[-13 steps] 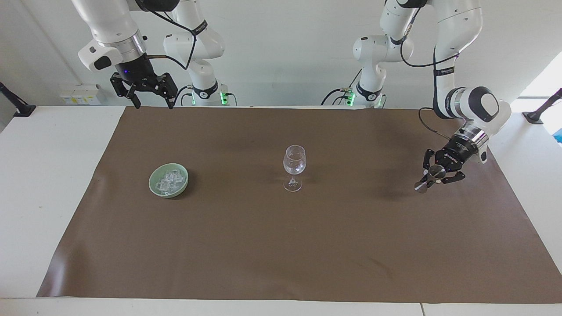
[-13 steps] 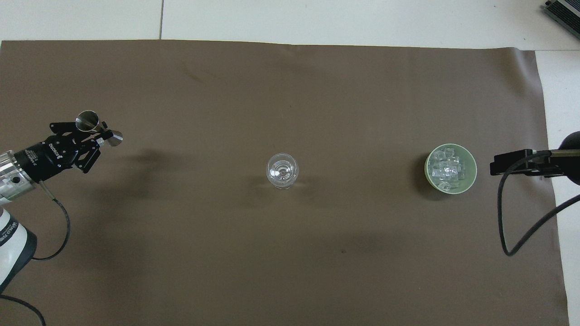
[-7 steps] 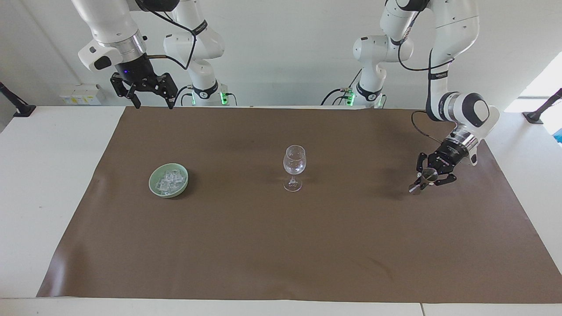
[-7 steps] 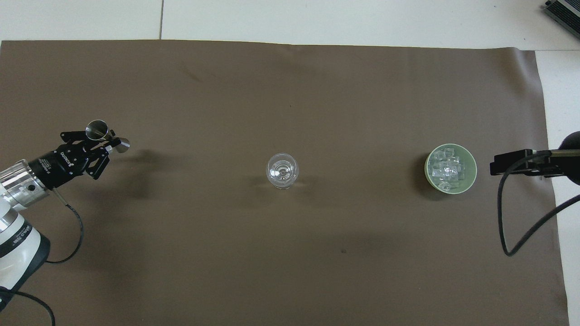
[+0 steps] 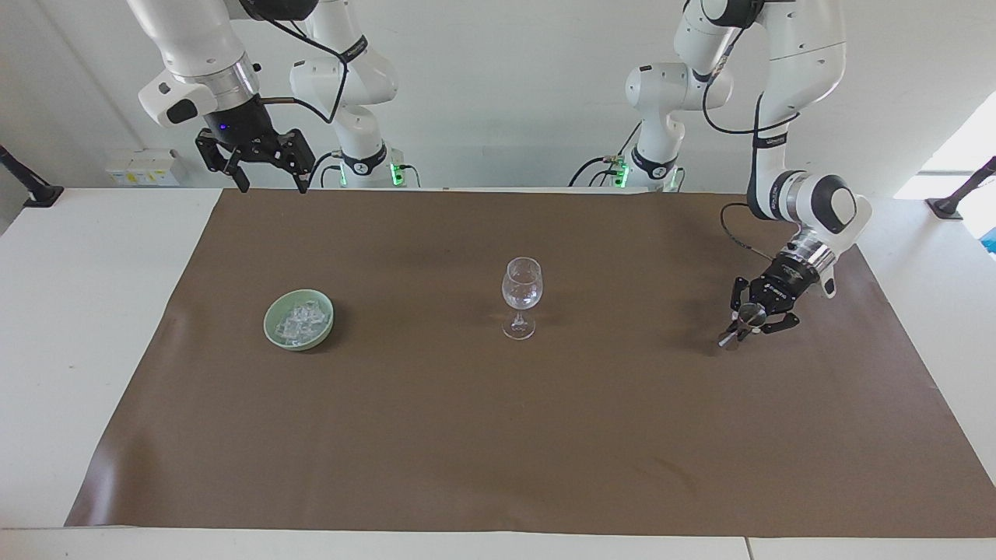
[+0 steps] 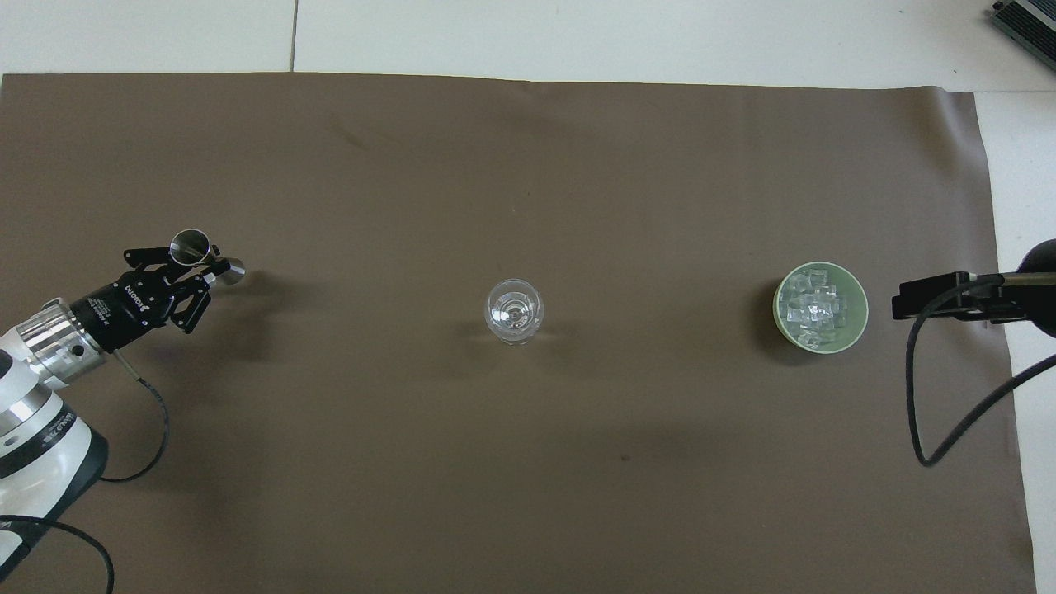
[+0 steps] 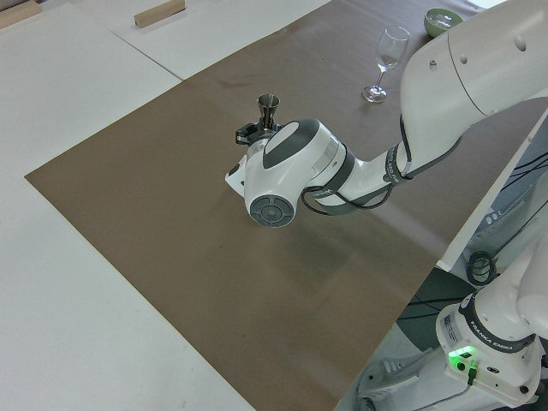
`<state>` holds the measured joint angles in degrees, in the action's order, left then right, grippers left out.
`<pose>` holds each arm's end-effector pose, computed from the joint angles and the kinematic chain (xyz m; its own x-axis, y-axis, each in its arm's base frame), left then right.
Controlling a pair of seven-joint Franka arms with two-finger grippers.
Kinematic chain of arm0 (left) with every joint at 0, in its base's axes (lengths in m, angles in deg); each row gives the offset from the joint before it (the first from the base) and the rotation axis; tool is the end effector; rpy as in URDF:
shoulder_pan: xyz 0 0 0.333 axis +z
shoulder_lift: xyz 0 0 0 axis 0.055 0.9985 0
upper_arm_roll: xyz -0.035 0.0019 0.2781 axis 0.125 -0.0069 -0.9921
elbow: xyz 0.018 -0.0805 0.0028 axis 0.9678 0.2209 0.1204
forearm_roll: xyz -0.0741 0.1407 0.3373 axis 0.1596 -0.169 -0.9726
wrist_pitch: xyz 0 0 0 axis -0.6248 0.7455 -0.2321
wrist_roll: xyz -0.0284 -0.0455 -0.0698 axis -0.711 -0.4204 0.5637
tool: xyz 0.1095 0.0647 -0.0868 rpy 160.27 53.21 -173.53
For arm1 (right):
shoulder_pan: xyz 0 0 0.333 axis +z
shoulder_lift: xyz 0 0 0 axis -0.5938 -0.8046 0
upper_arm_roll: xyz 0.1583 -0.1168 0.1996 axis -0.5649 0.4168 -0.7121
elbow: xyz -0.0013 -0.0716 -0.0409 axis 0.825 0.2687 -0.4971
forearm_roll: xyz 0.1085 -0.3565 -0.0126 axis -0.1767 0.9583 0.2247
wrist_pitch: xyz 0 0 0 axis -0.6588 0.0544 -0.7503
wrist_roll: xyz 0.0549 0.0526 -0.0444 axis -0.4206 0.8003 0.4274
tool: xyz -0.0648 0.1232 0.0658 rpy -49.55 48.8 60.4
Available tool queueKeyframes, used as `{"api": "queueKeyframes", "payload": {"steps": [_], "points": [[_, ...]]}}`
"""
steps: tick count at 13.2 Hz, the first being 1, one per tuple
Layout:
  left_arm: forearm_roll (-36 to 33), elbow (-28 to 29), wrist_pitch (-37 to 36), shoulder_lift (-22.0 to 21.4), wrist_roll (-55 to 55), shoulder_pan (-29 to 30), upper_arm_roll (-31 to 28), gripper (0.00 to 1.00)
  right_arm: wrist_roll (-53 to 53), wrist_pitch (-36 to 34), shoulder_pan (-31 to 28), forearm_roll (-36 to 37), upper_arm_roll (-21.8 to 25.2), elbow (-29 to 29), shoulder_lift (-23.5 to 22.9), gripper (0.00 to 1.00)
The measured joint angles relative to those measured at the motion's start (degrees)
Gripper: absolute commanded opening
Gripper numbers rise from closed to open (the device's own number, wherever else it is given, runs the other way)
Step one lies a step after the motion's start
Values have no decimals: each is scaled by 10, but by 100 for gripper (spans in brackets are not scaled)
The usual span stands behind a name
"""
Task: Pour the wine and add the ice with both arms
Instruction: 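Lower the silver cup with the left gripper onto the mat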
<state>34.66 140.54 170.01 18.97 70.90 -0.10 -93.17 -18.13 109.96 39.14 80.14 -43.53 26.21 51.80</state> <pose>0.5289 0.0498 0.2404 -0.2010 0.2776 -0.9394 0.7943 0.6075 0.0096 0.4979 0.0118 0.5557 0.9985 -0.0542 0.0052 -0.0541 -0.9983 -0.0194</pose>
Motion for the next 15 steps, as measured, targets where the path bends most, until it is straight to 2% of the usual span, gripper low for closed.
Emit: {"api": "queueKeyframes", "payload": {"steps": [13, 14, 15], "points": [[44, 25, 0, 27, -79, 0, 2, 0, 0, 0, 0, 0, -1, 0, 0, 100], [45, 27, 0, 27, -81, 0, 2, 70, 0, 0, 0, 0, 0, 0, 0, 100], [45, 28, 0, 27, -82, 0, 2, 100, 0, 3, 0, 0, 0, 0, 0, 100]]}}
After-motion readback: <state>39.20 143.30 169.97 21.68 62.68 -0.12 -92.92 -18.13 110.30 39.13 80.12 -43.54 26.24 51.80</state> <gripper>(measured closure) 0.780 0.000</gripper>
